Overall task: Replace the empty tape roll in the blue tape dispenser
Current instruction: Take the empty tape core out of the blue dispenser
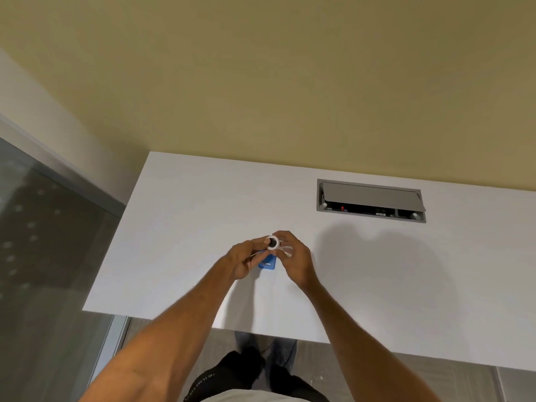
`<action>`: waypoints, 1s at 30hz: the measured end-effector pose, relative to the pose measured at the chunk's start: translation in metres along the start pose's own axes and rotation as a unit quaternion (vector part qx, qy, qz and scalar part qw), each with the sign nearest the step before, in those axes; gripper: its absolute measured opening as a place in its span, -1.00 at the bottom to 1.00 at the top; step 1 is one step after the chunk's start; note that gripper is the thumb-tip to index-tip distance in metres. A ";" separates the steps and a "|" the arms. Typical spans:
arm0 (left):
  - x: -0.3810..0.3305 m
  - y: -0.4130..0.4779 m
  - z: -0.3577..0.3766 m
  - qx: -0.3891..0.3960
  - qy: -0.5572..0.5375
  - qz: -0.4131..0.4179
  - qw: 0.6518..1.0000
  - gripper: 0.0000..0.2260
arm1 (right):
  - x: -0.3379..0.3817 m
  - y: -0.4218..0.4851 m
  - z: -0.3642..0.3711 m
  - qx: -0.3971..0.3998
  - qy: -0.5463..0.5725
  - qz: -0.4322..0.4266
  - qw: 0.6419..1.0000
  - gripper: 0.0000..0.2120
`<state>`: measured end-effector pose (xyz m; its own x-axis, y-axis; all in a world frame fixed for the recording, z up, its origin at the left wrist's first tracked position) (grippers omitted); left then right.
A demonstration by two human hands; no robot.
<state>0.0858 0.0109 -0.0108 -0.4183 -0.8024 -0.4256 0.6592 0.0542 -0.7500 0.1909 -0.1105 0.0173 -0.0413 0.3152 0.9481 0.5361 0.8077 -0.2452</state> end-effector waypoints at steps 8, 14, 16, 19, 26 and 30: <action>-0.001 0.009 -0.005 -0.037 0.015 0.011 0.999 -0.73 | -0.001 -0.002 0.003 -0.041 -0.001 -0.005 0.999 -0.72; -0.002 0.013 -0.012 -0.032 0.035 0.025 0.999 -0.75 | -0.006 0.000 0.005 -0.046 -0.013 -0.004 0.999 -0.72; -0.005 0.013 -0.008 -0.017 0.058 0.025 0.998 -0.75 | -0.007 0.001 0.006 -0.052 -0.018 -0.004 0.998 -0.74; -0.012 0.013 0.002 0.006 0.120 0.034 0.992 -0.72 | -0.008 0.005 0.008 -0.051 -0.054 -0.003 0.997 -0.69; -0.015 0.016 -0.009 0.035 0.178 0.041 0.983 -0.78 | -0.011 0.020 0.003 -0.004 -0.078 0.016 0.997 -0.69; -0.014 0.014 -0.015 0.061 0.183 0.023 0.981 -0.76 | -0.014 0.029 0.007 0.038 -0.068 0.034 0.996 -0.69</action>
<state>0.0914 0.0318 -0.0232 -0.5683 -0.5330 -0.6269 0.7431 -0.0052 -0.6692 0.2010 -0.0882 -0.0047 -0.1235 0.4304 0.8942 0.4768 0.8160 -0.3269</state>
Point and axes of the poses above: each hand's wrist, its own y-axis towards the middle knuckle, its own z-axis out of the palm, x = y × z, the point moved 7 cm from there along y, towards the middle knuckle, and after that the axes turned 13 degrees about x, right-handed, at the moved point
